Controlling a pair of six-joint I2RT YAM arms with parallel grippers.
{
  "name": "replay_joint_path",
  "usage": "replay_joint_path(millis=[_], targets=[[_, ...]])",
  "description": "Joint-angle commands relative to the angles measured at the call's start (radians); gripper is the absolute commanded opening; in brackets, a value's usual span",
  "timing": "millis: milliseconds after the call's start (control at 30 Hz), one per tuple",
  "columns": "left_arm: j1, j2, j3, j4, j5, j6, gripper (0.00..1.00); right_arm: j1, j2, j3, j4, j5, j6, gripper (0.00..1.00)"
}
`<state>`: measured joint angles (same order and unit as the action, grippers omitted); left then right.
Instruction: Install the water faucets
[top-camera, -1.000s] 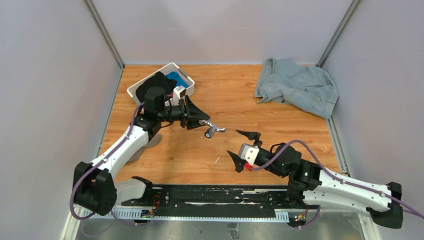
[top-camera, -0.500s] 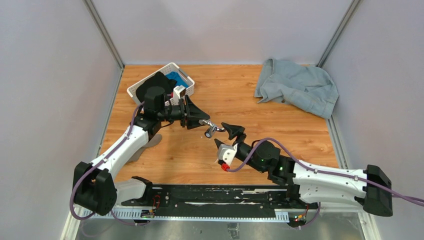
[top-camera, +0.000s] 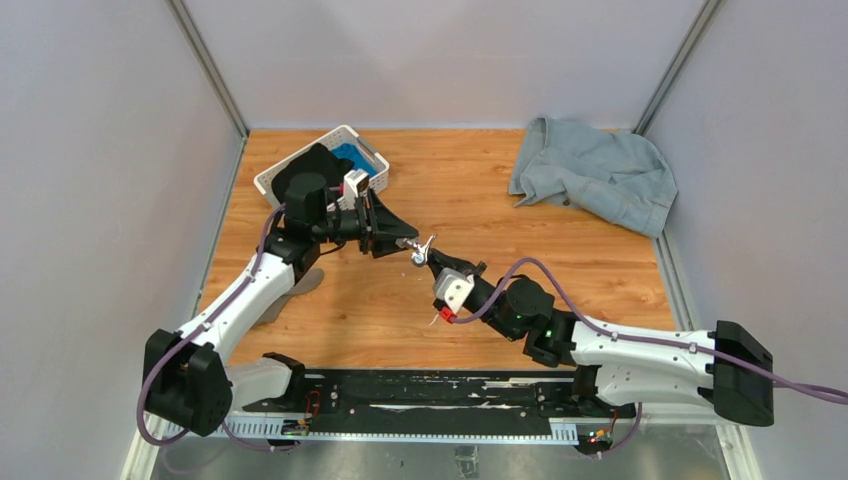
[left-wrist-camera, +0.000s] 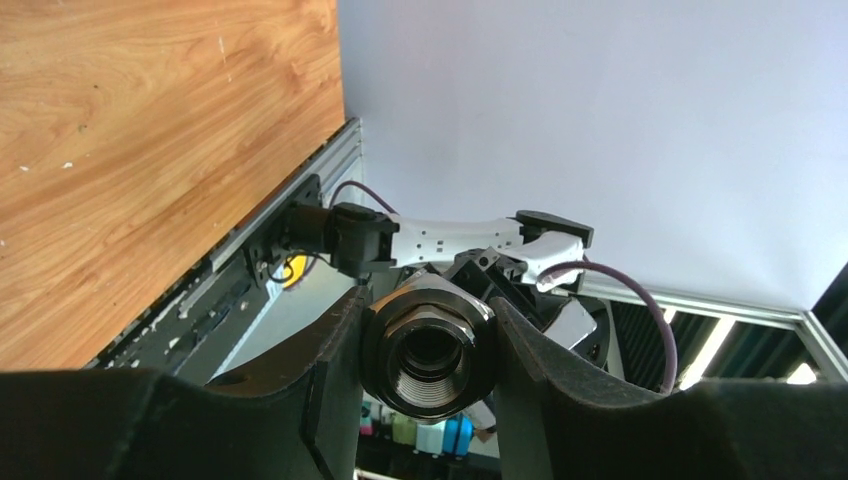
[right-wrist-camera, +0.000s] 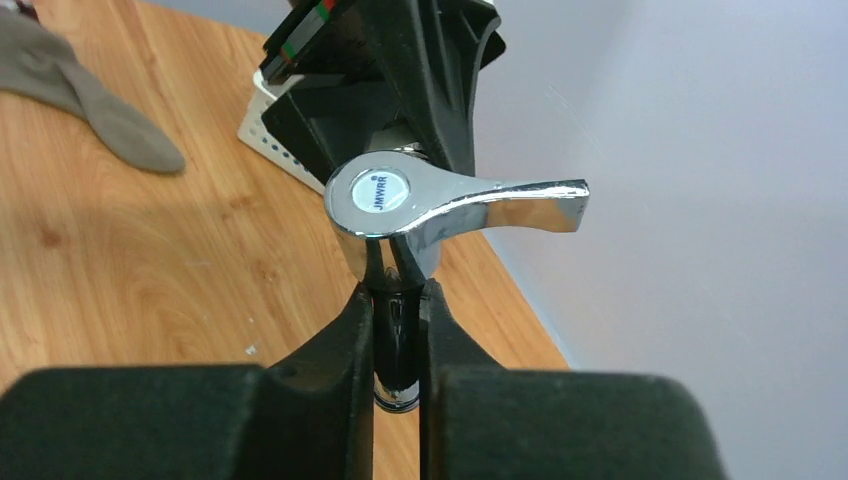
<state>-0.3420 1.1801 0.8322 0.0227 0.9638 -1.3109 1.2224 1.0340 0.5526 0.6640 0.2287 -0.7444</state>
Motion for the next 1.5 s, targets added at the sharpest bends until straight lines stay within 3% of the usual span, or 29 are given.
replay_joint_path(millis=[0,167,433,533,600,667,733,800,967,1100,1200,1333,1467], targets=[[-0.003,-0.053,0.001,0.056,0.041,-0.005,0.0,-0.04,-0.015,0.008,0.09,0.036,0.338,0.0],[-0.003,-0.08,-0.013,0.084,0.031,0.012,0.0,-0.073,-0.047,0.004,0.054,0.074,0.82,0.0],[-0.003,-0.119,-0.052,0.135,-0.011,0.064,0.0,-0.131,-0.057,0.034,-0.081,-0.003,1.504,0.0],[-0.003,-0.13,-0.068,0.187,-0.014,0.058,0.0,-0.246,-0.047,0.027,-0.11,-0.131,1.774,0.09],[-0.003,-0.136,-0.074,0.22,-0.017,0.047,0.0,-0.348,-0.025,0.014,-0.07,-0.309,1.96,0.24],[-0.003,-0.137,-0.074,0.236,-0.022,0.042,0.0,-0.42,-0.016,0.005,-0.041,-0.435,2.028,0.36],[-0.003,-0.132,-0.069,0.237,-0.015,0.04,0.0,-0.452,-0.044,0.012,-0.079,-0.496,1.987,0.43],[-0.003,-0.116,-0.059,0.237,0.011,0.033,0.0,-0.455,-0.1,0.048,-0.269,-0.487,1.866,0.49],[-0.003,-0.083,-0.052,0.237,0.052,-0.01,0.0,-0.454,-0.223,0.193,-0.627,-0.398,1.412,0.58],[-0.003,-0.082,-0.043,0.237,0.056,-0.034,0.0,-0.424,-0.311,0.221,-0.656,-0.415,0.952,0.6],[-0.003,-0.08,-0.034,0.237,0.055,-0.039,0.0,-0.375,-0.369,0.18,-0.591,-0.444,0.735,0.64],[-0.003,-0.064,-0.026,0.237,0.052,-0.038,0.0,-0.342,-0.347,0.166,-0.523,-0.48,0.678,0.68],[-0.003,-0.051,-0.019,0.238,0.044,-0.033,0.0,-0.304,-0.264,0.175,-0.427,-0.374,0.868,0.69]])
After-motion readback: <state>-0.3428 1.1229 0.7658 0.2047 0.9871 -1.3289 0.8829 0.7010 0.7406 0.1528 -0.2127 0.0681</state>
